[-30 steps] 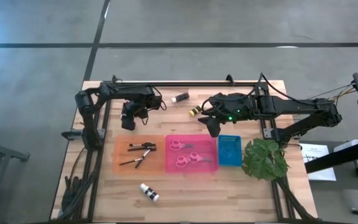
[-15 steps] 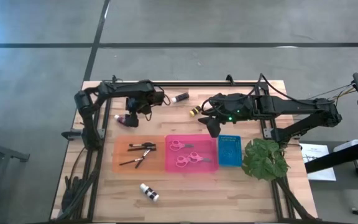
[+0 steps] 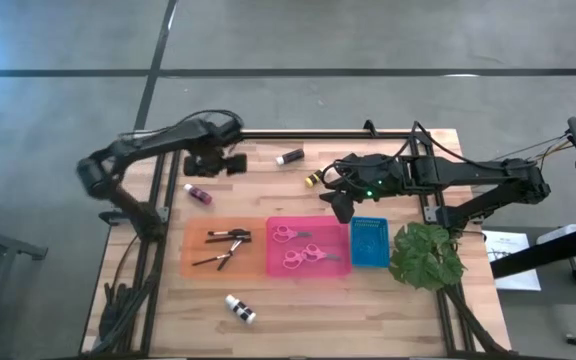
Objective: Pick & Place Paint Supplies
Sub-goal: Put the pink paint bottle into the blue bin
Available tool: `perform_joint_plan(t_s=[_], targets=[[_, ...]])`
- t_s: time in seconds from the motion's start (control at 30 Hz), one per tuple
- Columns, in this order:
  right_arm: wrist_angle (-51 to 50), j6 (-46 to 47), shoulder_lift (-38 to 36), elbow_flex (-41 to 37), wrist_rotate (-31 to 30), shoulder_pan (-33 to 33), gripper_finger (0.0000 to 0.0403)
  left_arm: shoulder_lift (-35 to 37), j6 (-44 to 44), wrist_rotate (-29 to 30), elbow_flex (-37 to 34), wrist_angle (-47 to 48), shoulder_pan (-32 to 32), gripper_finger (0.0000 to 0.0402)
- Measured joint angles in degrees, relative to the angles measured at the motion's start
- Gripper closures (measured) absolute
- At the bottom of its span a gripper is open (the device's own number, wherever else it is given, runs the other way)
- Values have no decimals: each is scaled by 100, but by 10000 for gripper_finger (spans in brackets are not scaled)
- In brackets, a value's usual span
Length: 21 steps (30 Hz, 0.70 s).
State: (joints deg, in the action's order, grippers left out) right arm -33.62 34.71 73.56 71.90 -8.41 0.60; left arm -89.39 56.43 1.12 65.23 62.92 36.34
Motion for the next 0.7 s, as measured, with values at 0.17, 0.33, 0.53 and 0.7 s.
perform_joint_plan(t_s=[0.17, 0.33, 0.53, 0.7], targets=[[8, -85, 0, -16, 56, -2, 216, 1189, 2730, 465, -1156, -804, -64, 160], [12, -194, 0, -16, 151, -9, 216, 1925, 4664, 645, -2239, -1243, -227, 160], [17, -216, 0, -18, 317, -11, 216, 2165, 5329, 642, -2929, -1982, -326, 160], [10, -214, 0, -18, 425, -12, 216, 2195, 5252, 535, -2969, -1883, -331, 160]])
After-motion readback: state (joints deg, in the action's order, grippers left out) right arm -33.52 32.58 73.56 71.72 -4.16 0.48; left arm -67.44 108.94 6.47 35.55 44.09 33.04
